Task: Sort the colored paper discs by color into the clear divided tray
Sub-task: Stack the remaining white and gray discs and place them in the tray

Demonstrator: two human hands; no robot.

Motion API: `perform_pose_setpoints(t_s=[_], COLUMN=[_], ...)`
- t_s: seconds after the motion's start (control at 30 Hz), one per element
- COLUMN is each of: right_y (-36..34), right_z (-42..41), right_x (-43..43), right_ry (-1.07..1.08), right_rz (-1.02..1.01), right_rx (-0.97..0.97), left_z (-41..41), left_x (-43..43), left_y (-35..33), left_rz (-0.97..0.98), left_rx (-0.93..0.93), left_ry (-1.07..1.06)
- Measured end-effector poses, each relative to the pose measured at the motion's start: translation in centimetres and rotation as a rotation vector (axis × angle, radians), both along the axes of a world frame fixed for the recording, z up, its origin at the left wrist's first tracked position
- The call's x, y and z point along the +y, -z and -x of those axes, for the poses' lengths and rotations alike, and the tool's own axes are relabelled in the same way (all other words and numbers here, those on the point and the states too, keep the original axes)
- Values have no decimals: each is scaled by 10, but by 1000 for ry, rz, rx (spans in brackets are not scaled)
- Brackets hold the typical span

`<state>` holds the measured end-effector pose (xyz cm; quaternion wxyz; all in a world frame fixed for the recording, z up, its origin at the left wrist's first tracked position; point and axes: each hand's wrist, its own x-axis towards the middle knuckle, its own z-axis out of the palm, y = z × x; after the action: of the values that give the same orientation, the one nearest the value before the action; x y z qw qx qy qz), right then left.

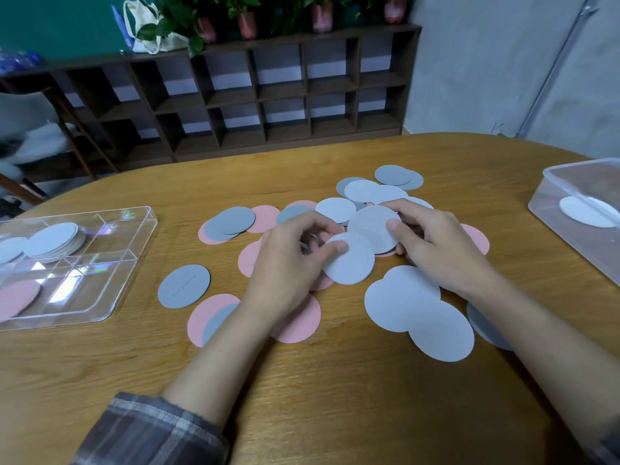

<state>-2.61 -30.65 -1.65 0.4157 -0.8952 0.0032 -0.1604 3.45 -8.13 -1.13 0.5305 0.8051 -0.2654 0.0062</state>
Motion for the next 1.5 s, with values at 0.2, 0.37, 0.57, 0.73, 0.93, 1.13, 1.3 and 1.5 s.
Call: perform_pose_setpoints(t_s=[0.2, 0.37, 0.57, 0.73, 0.93, 1.13, 1.3, 1.5], right_y=[-2, -5, -2, -1, 0, 0, 0, -3], right_z=[3, 6, 3, 1, 0, -1, -1, 2], right_x=[3, 10, 3, -1, -3, -3, -2, 1], right_ry=[-61, -111, -67, -45, -36, -42, -54, -106], right_rz=[-19, 4, 82, 81, 92, 94, 20, -94], right_rx=[53, 41, 32, 29, 36, 23, 16, 82], left_z=[2, 5, 10, 16, 19, 17, 8, 9], left_x=[-6, -12, -13, -11, -11, -10, -7, -8], left_y=[6, 8, 6, 5, 10, 5, 2, 2], left_rz=[68, 40, -76, -138, -385, -268, -14, 65], left_rx=[25, -8, -120, -105, -147, -25, 144, 65], left_ry=[-68, -127, -66, 84, 305, 275, 166, -35])
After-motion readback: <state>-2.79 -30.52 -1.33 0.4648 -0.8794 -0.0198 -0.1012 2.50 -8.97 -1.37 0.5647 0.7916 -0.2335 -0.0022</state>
